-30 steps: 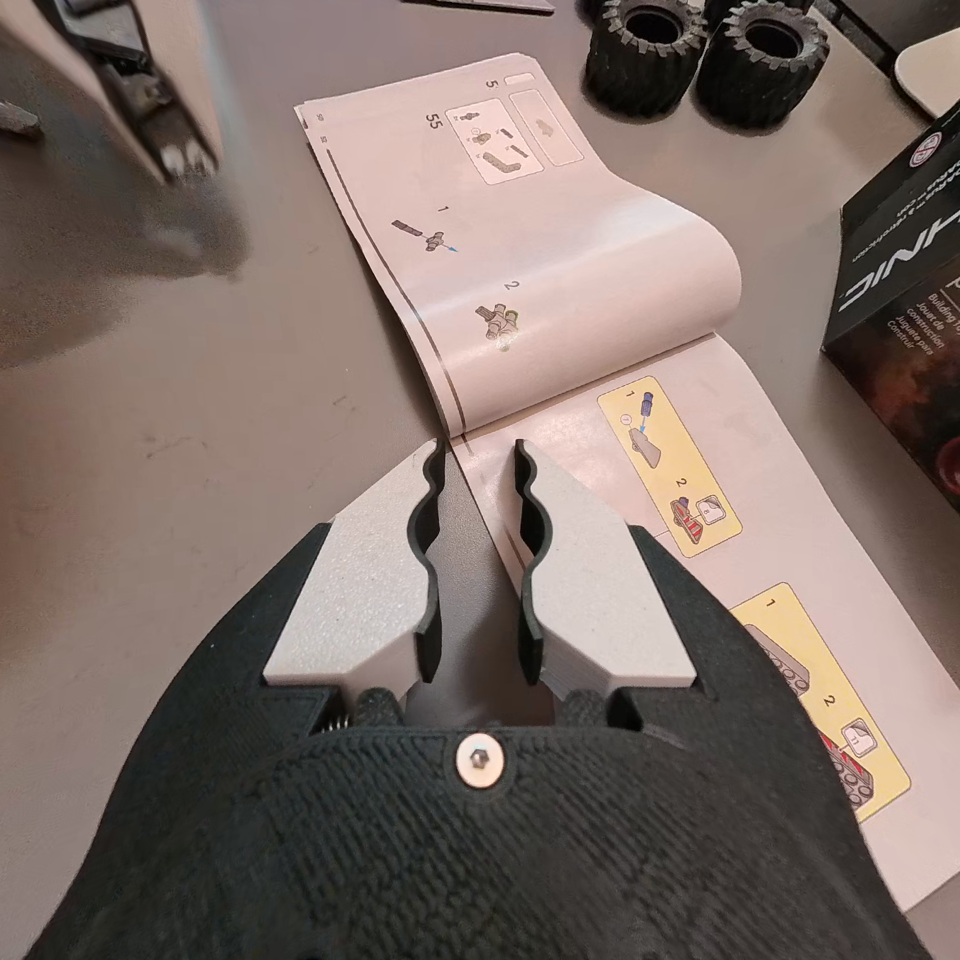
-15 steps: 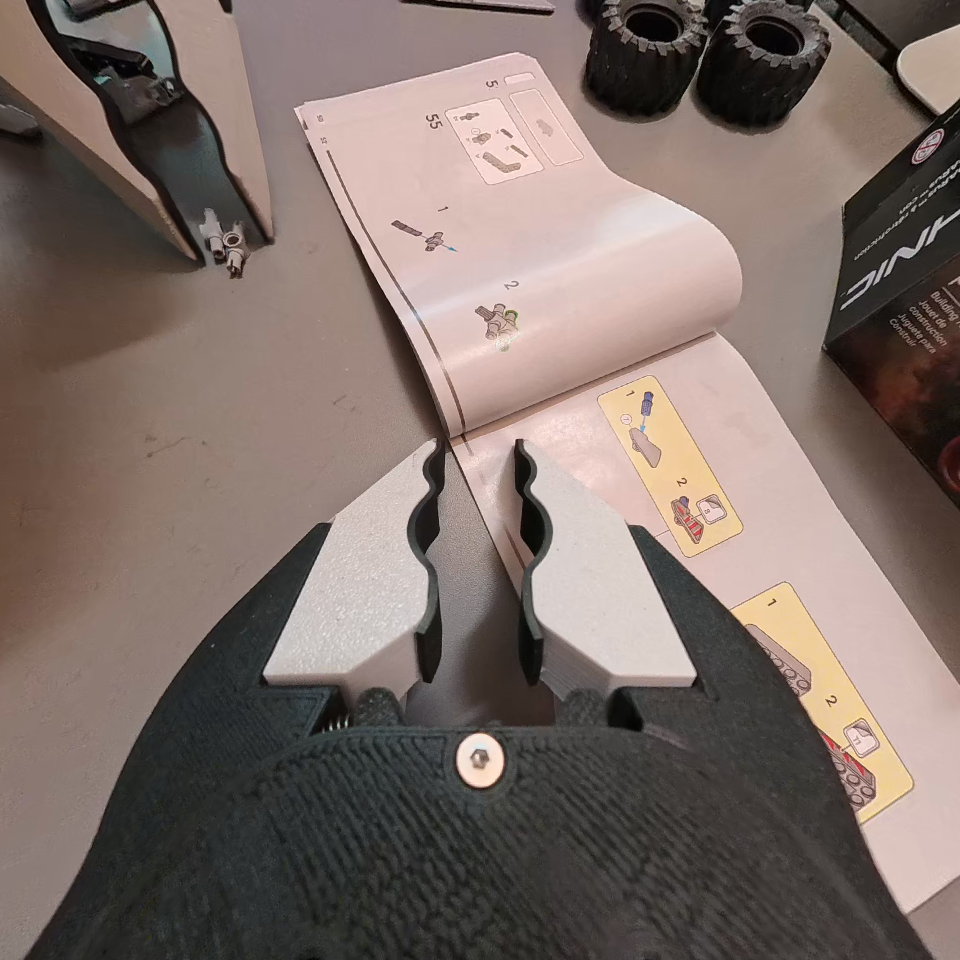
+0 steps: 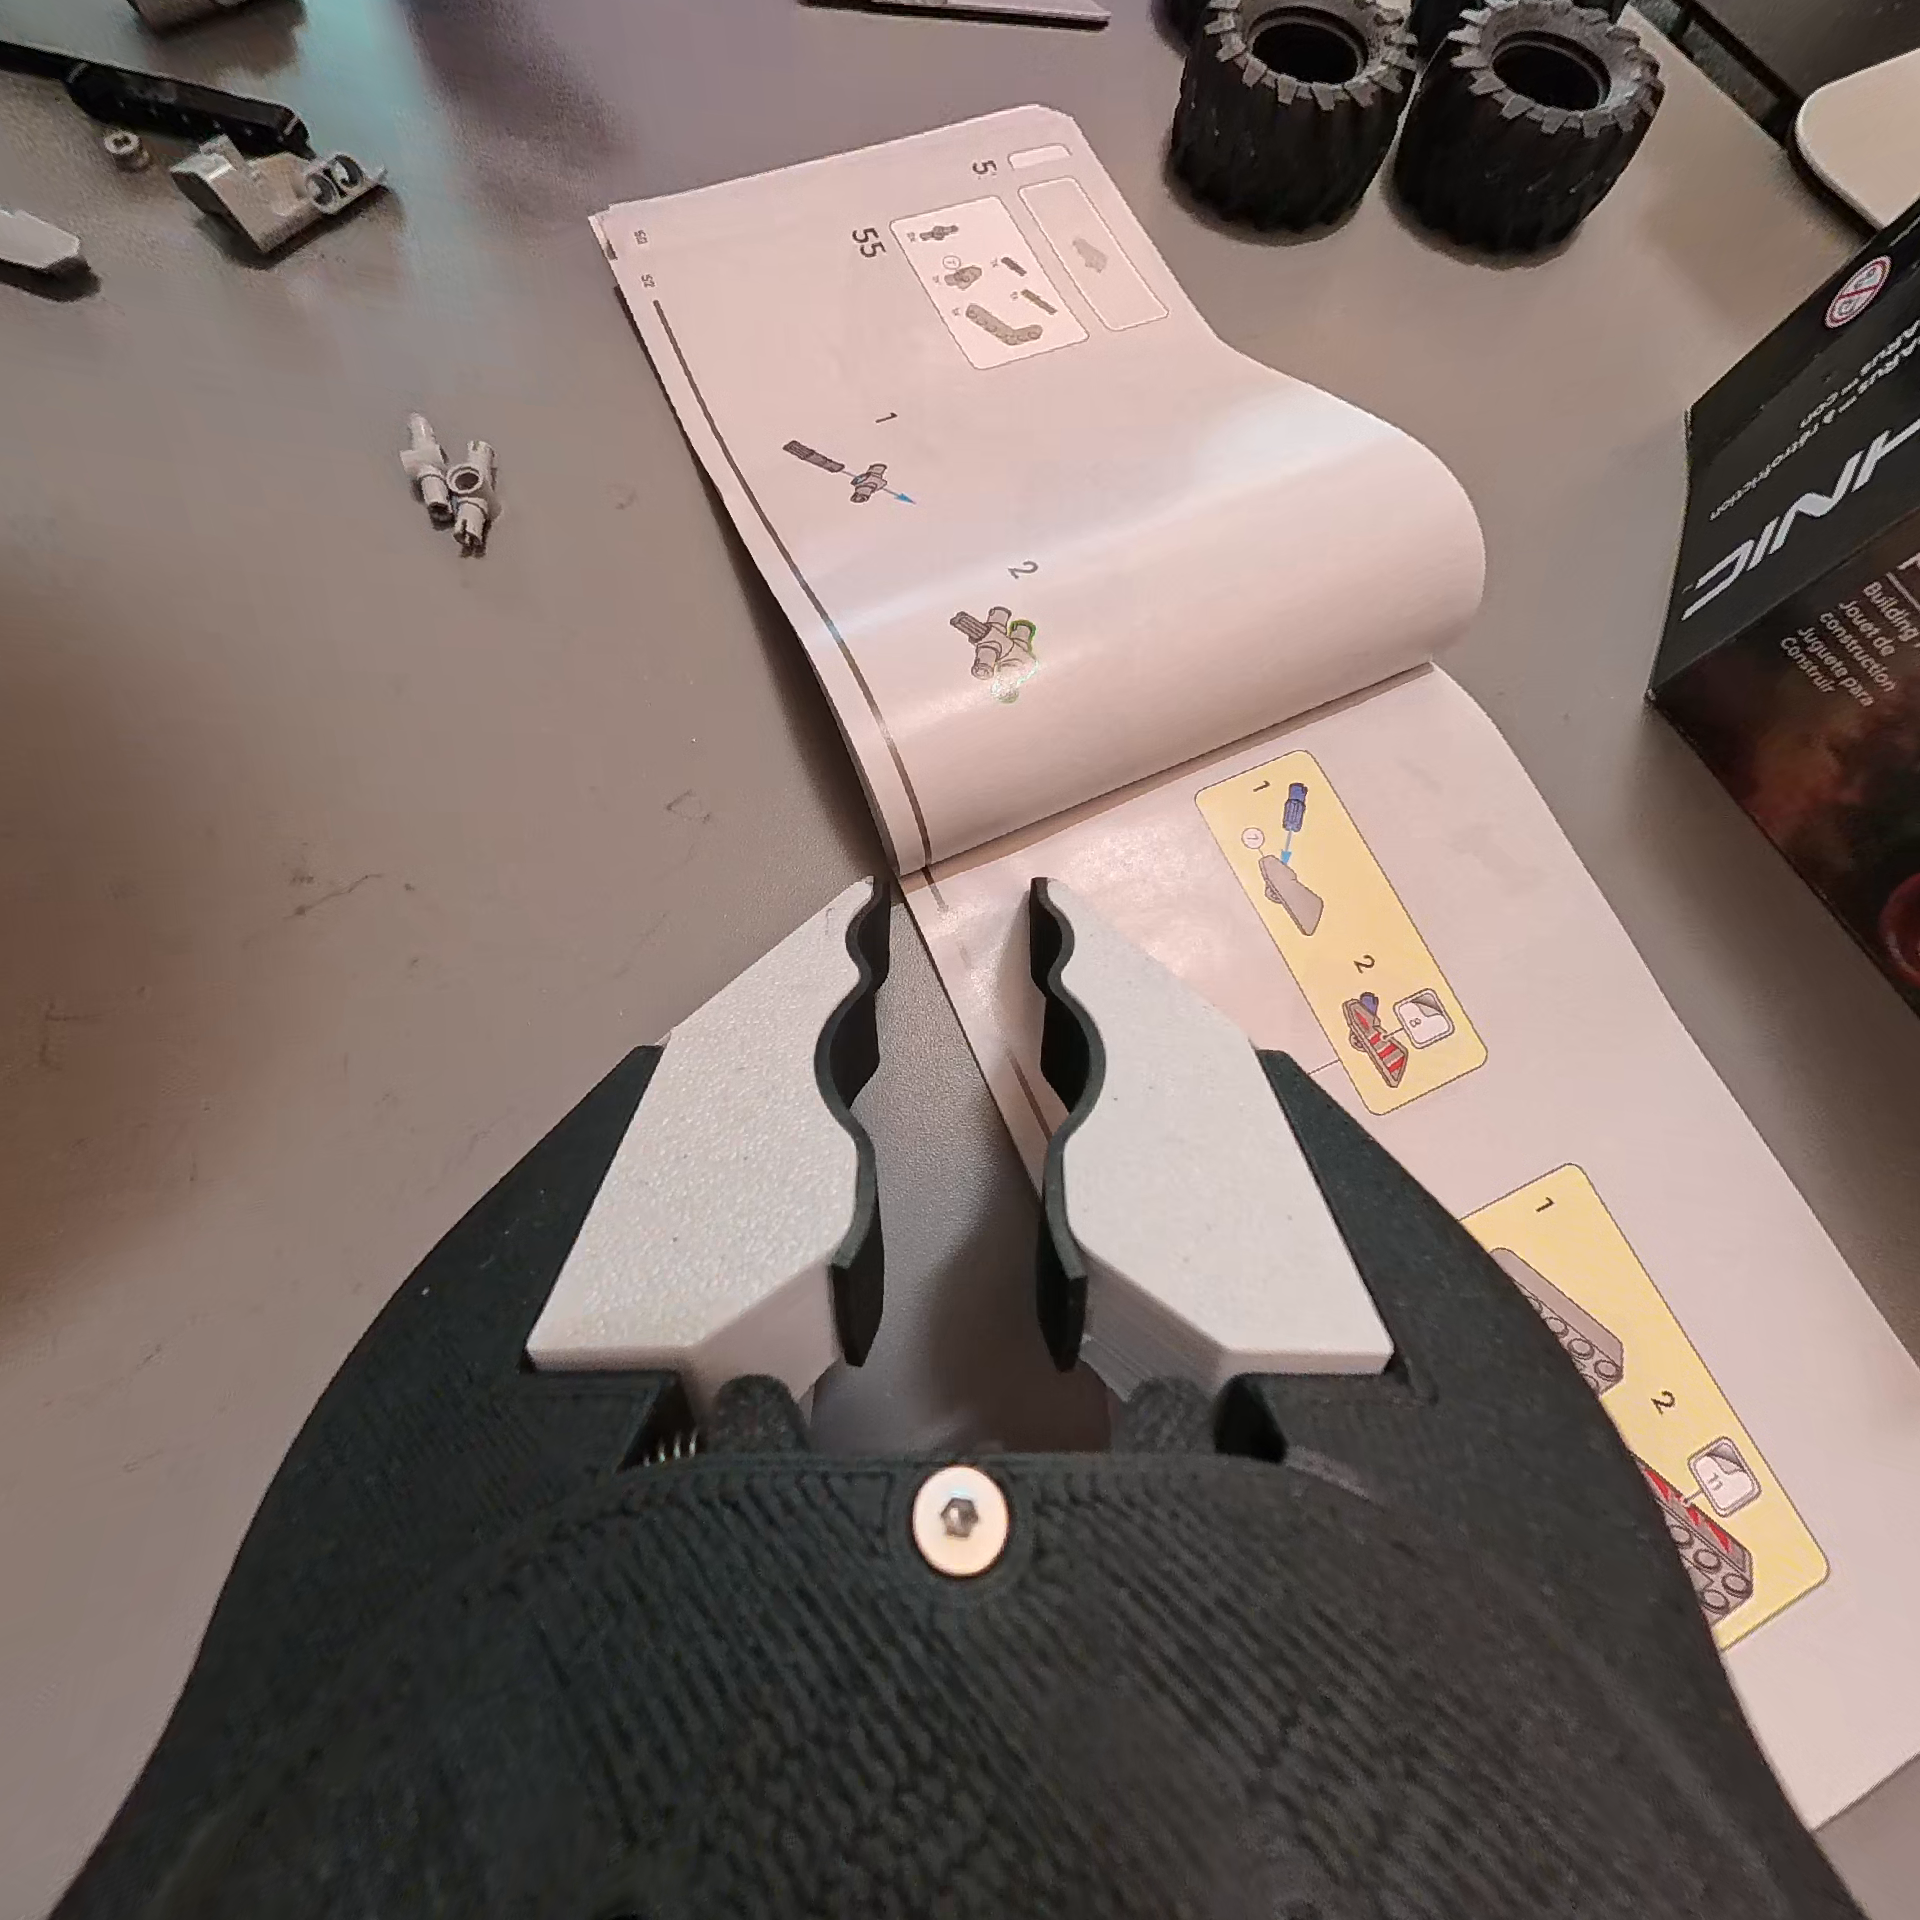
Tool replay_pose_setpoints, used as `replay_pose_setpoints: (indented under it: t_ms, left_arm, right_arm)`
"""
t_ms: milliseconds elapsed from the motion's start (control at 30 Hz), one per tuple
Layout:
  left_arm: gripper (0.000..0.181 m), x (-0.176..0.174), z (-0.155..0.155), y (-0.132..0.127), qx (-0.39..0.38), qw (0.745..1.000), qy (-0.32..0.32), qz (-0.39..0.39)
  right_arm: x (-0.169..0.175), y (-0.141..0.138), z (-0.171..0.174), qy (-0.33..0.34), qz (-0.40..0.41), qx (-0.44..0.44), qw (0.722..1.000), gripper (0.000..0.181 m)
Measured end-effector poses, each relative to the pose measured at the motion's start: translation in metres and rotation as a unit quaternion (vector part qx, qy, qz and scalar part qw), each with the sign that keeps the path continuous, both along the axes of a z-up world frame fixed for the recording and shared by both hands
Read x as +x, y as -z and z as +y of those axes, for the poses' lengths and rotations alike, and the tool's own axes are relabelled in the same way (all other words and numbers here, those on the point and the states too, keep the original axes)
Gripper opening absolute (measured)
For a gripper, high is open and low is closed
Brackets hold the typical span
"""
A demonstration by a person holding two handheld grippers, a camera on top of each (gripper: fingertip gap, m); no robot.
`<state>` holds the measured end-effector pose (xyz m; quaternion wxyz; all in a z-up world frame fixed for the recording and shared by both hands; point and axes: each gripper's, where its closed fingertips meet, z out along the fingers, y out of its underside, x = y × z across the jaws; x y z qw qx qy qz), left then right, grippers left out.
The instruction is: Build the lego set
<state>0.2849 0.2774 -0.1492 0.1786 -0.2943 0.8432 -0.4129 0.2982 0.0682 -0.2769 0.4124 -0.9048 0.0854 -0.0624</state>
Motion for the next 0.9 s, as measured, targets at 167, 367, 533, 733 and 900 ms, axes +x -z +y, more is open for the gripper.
replay_pose_setpoints:
  t_ms: [167,367,533,733,900]
  left_arm:
    - [0.018,0.015,0.063,-0.017,0.012,0.996,-0.091,-0.022]
    - [0.019,0.028,0.144,-0.010,0.121,0.970,-0.206,-0.043]
    - [0.023,0.034,0.186,-0.017,0.115,0.954,-0.270,-0.068]
    - [0.027,0.042,0.214,-0.040,0.119,0.931,-0.305,-0.161]
    - [0.048,0.047,0.226,-0.061,0.109,0.905,-0.339,-0.232]
  right_arm:
    - [0.000,0.000,0.000,0.000,0.003,0.001,1.000,0.025]
    - [0.000,0.000,0.000,0.000,0.004,0.001,1.000,0.025]
    - [0.000,0.000,0.000,0.000,0.003,0.000,1.000,0.025]
    - [0.000,0.000,0.000,0.000,0.001,0.000,1.000,0.025]
    - [0.000,0.000,0.000,0.000,0.002,0.000,1.000,0.025]
